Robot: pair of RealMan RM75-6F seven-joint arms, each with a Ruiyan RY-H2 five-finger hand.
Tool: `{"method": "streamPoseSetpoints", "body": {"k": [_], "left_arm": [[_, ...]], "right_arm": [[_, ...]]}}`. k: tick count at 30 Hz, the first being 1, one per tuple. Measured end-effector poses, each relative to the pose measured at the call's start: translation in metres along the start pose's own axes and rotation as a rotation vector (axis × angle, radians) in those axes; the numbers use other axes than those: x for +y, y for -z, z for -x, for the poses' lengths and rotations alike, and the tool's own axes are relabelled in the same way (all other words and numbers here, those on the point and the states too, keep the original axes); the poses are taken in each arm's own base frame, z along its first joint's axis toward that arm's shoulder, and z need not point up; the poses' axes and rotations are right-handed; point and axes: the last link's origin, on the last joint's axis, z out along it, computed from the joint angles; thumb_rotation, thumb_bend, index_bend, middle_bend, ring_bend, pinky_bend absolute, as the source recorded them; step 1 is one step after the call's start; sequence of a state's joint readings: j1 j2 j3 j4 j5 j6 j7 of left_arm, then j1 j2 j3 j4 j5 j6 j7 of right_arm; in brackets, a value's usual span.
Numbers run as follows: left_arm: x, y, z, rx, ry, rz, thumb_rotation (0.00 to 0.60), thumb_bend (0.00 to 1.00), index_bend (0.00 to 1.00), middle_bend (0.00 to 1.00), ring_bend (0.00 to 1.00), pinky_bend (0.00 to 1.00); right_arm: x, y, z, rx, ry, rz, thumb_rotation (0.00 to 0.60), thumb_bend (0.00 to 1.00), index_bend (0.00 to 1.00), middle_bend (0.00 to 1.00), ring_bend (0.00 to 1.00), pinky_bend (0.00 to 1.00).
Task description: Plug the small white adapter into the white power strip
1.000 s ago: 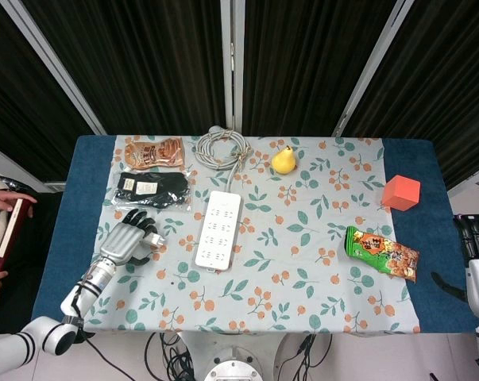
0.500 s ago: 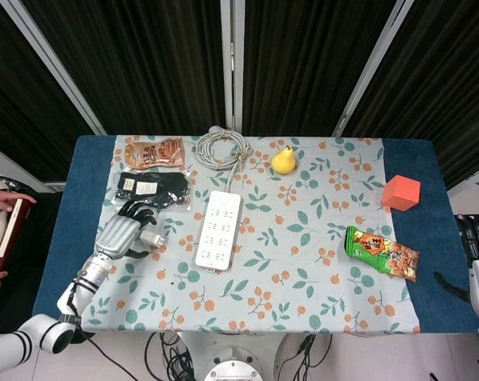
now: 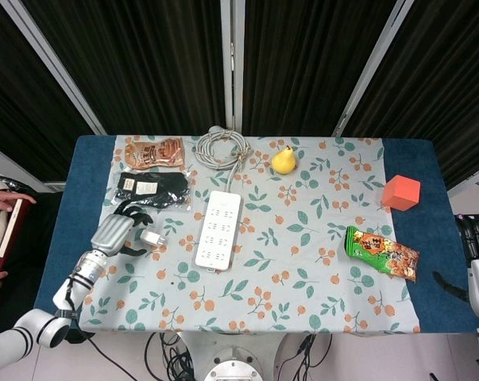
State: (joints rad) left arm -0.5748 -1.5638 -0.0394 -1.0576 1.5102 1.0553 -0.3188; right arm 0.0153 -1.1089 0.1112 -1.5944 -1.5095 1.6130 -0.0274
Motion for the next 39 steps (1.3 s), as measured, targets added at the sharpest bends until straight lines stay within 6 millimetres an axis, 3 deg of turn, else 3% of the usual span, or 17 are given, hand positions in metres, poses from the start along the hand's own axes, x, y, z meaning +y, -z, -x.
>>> {"method": "streamPoseSetpoints", "body": {"k": [11,21,31,39], "left_arm": [[0.003,-0.005,0.008,-0.033,0.022,0.032,0.6,0.28,0.39,0.38,0.17,0.03],[0.003,-0.009,0.005,-0.025,-0.018,0.041,0.6,0.37,0.57,0.62,0.4,0.18],[0.016,-0.012,-0.017,-0.081,-0.306,0.049,0.6,0.37,0.57,0.63,0.4,0.17],[0.037,-0.019,-0.017,-0.127,-0.569,0.024,0.6,0.37,0.55,0.62,0.4,0.17]], "right_arm": [[-0.002,-0.001,0.0,-0.003,0.001,0.002,0.6,0.05,0.0,0.07,0.0,0.0],[-0.002,-0.001,-0.001,0.003,0.003,0.004,0.6,0.06,0.0,0.07,0.0,0.0],[0.0,0.001,0.001,0.002,-0.006,0.008,0.6,0.07,0.0,0.07,0.0,0.0],[0.003,0.003,0.001,-0.003,-0.01,0.015,0.6,0.07,0.0,0.07,0.0,0.0]]}}
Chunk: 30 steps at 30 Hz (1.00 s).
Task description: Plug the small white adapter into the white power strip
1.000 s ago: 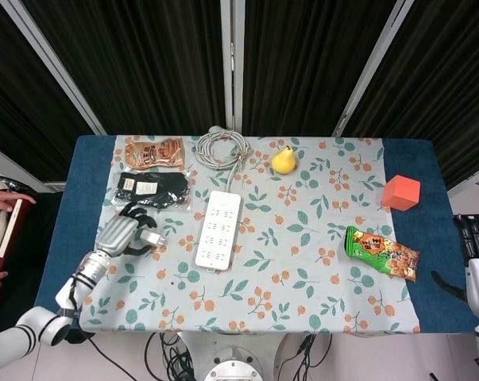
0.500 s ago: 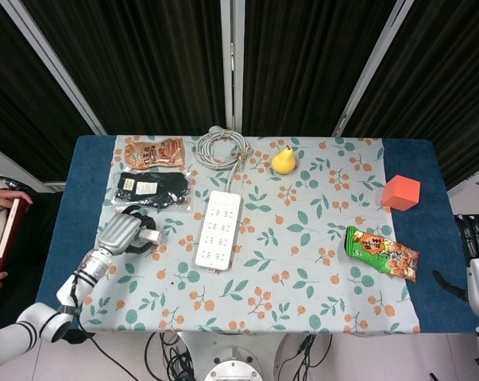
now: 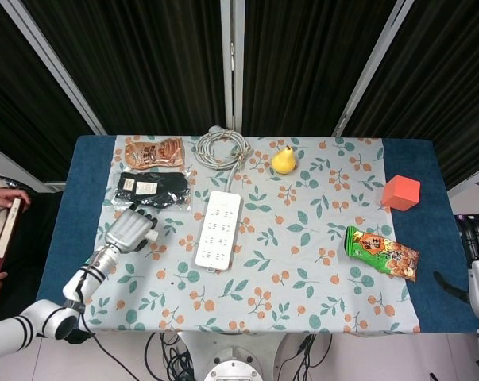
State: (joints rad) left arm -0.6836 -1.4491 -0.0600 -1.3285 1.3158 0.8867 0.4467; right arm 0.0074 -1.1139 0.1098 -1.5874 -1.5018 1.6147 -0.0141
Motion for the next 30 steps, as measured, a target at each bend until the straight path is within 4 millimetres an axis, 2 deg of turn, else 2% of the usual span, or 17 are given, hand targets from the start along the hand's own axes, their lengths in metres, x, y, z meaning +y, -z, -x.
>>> {"method": "streamPoseSetpoints", "body": {"k": [5,9,16,30], "left_arm": [[0.013,-0.003,-0.002,-0.036,-0.064,-0.02,0.6,0.36,0.5,0.59,0.4,0.17],[0.025,-0.004,-0.005,-0.055,-0.064,-0.02,0.6,0.35,0.43,0.52,0.4,0.17],[0.038,-0.007,-0.012,-0.051,-0.074,-0.015,0.6,0.31,0.36,0.46,0.4,0.16],[0.033,0.0,-0.016,-0.05,-0.017,-0.035,0.6,0.3,0.24,0.33,0.36,0.15]], "right_arm": [[0.003,0.0,0.001,-0.003,-0.002,0.007,0.6,0.08,0.0,0.07,0.0,0.0],[0.004,0.0,0.001,-0.006,-0.005,0.01,0.6,0.09,0.0,0.07,0.0,0.0],[0.005,-0.001,0.002,-0.005,-0.006,0.012,0.6,0.09,0.0,0.07,0.0,0.0],[0.006,0.0,0.003,-0.004,-0.013,0.014,0.6,0.11,0.0,0.08,0.0,0.0]]}}
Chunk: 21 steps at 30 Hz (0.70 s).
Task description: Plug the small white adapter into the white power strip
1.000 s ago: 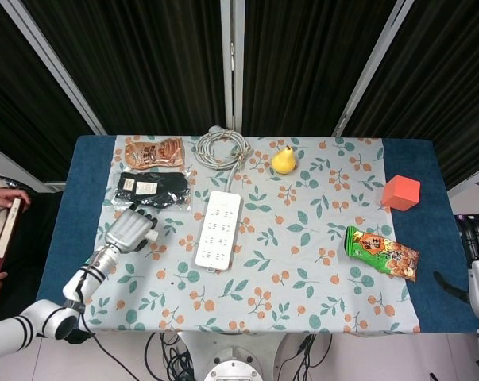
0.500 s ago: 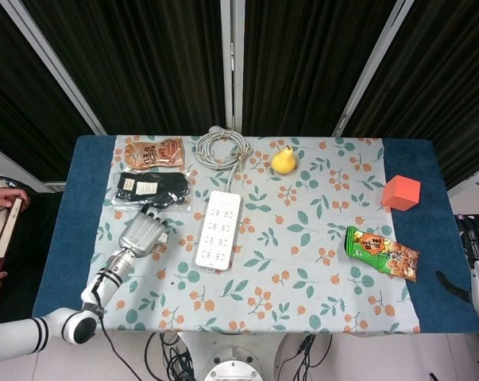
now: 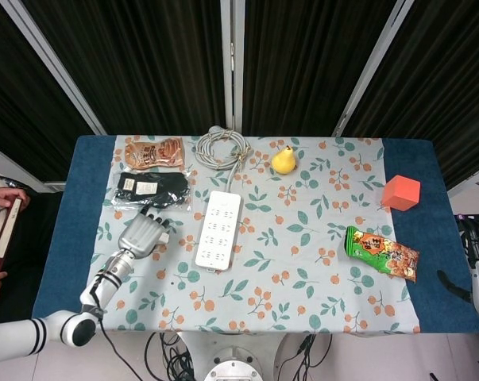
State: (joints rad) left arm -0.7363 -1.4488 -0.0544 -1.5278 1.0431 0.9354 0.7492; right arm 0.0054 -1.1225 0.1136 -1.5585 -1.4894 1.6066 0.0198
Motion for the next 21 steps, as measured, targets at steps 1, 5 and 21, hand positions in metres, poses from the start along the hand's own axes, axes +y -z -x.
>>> {"method": "streamPoseSetpoints", "body": {"k": [1,5,21], "left_arm": [[-0.001,0.001,0.0,0.003,0.015,-0.004,0.6,0.3,0.24,0.33,0.35,0.15],[-0.005,0.004,0.0,0.026,0.09,-0.018,0.6,0.29,0.25,0.32,0.35,0.15],[-0.029,0.02,0.032,0.209,0.657,-0.054,0.6,0.29,0.33,0.34,0.33,0.16]], "right_arm": [[0.0,0.0,0.0,0.0,0.0,0.001,0.6,0.11,0.0,0.08,0.0,0.0],[0.001,0.001,-0.001,0.002,0.001,0.002,0.6,0.11,0.0,0.08,0.0,0.0],[-0.003,-0.006,-0.026,0.069,0.034,-0.019,0.6,0.12,0.0,0.08,0.0,0.0]]}}
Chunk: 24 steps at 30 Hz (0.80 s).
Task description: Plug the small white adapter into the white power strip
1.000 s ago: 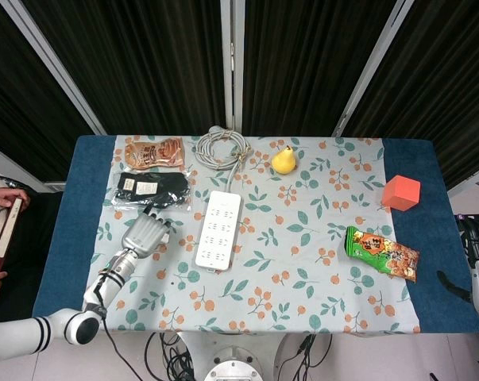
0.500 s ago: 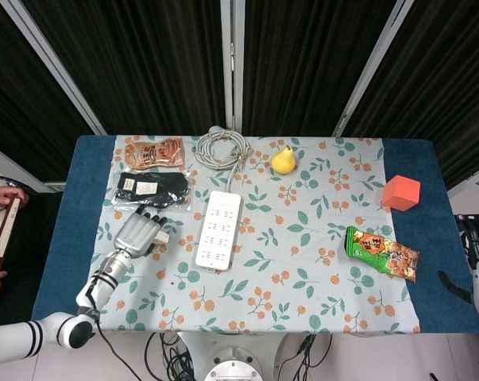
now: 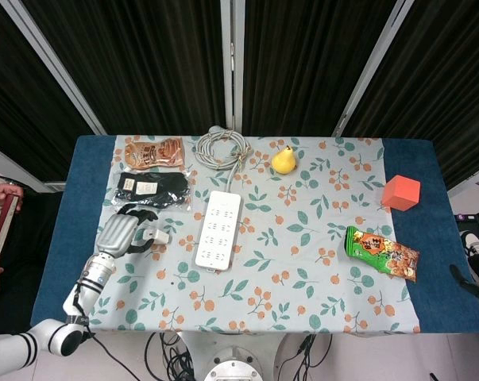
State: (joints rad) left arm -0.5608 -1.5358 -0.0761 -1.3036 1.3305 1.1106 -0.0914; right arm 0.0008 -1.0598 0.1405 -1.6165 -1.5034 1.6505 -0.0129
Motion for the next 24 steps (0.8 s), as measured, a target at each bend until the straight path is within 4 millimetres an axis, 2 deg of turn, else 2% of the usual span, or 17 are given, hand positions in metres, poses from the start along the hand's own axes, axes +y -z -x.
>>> {"method": "streamPoseSetpoints", "body": {"k": [10,20,24], "left_arm": [[-0.002,0.001,0.024,0.006,0.045,0.008,0.6,0.26,0.35,0.38,0.33,0.16],[-0.004,-0.003,0.025,0.035,0.058,0.008,0.6,0.27,0.41,0.43,0.33,0.17],[-0.005,-0.005,0.025,0.03,0.048,0.015,0.6,0.32,0.49,0.51,0.38,0.25]], "right_arm": [[-0.004,0.0,0.006,-0.027,-0.004,-0.006,0.6,0.12,0.0,0.08,0.0,0.0],[-0.003,0.001,0.007,-0.027,-0.006,0.002,0.6,0.12,0.0,0.08,0.0,0.0],[-0.003,0.002,0.006,-0.022,-0.004,0.002,0.6,0.12,0.0,0.08,0.0,0.0]]}}
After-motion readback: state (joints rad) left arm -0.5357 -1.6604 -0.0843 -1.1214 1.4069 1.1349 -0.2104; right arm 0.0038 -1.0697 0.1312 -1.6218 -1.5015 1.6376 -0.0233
